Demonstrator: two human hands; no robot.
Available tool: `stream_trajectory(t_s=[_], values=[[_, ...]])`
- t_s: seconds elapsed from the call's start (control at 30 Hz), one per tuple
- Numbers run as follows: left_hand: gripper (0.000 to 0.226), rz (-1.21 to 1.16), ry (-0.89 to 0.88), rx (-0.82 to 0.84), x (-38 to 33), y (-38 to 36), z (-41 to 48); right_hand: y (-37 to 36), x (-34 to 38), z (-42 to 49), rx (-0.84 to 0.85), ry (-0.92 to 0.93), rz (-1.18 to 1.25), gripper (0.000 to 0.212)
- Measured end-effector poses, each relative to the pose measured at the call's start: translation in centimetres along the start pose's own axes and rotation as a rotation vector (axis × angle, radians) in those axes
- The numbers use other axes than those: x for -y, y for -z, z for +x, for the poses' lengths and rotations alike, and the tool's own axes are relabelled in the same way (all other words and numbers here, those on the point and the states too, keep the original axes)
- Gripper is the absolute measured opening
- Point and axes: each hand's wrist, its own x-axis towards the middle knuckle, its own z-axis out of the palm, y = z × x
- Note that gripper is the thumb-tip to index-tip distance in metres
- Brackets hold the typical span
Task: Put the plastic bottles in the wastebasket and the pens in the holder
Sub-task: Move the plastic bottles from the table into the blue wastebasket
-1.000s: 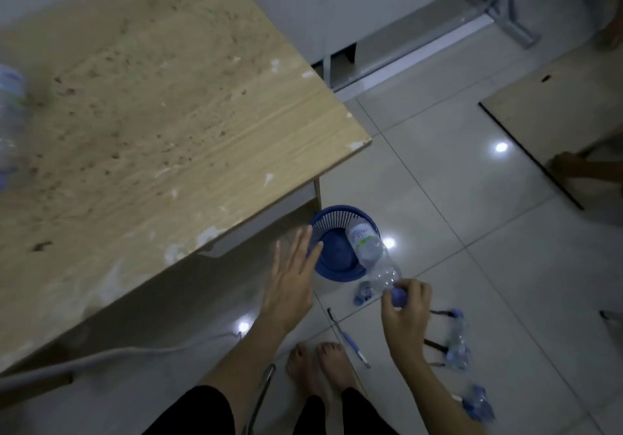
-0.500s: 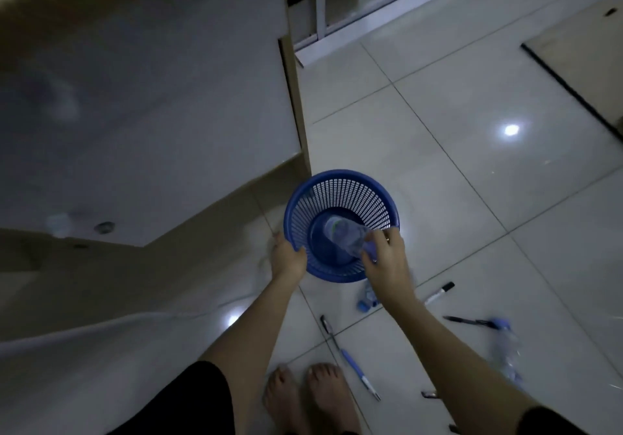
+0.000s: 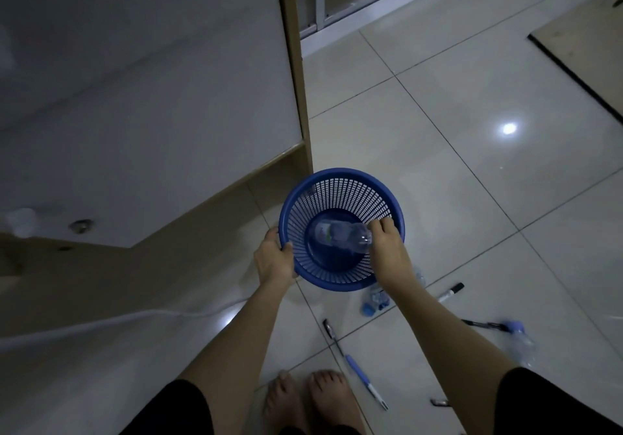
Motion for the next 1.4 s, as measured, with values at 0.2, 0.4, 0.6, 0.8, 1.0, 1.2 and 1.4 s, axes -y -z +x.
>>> stream_trajectory(t_s=[0.2, 0.4, 0.6, 0.8, 1.0, 1.2, 1.4], values=[[0.052, 0.078, 0.036, 0.004, -2.1, 4.2, -3.8, 5.4, 2.6, -2.7, -0.049, 0.041, 0.011, 0.03], [0.03, 0.117, -0.122, -0.077, -6.9, 12.6, -12.9, 14.5, 11.1, -8.8, -0.122, 0.048, 0.195, 0.018], [0.018, 0.112, -0.372, -0.134, -12.2, 21.5, -22.3, 24.4, 21.9, -14.7, -0.279, 0.056, 0.464, 0.012], [0.008, 0.19, -0.681, -0.299, -16.4, 30.7, -29.8, 32.2, 31.6, -18.4, -0.338, 0.299, 0.609, 0.007], [0.009, 0.103, -0.571, -0.592, -19.9, 40.4, -31.4, 36.7, 39.3, -16.7, -0.237, 0.542, 0.501, 0.01], [0.035, 0.167, -0.391, -0.686, -20.3, 47.1, -27.0, 35.6, 47.9, -11.5, -0.089, 0.719, 0.336, 0.023], [0.096, 0.43, -0.175, -0.49, -17.7, 52.4, -18.6, 31.1, 56.6, -6.6, -0.042, 0.732, 0.127, 0.045]])
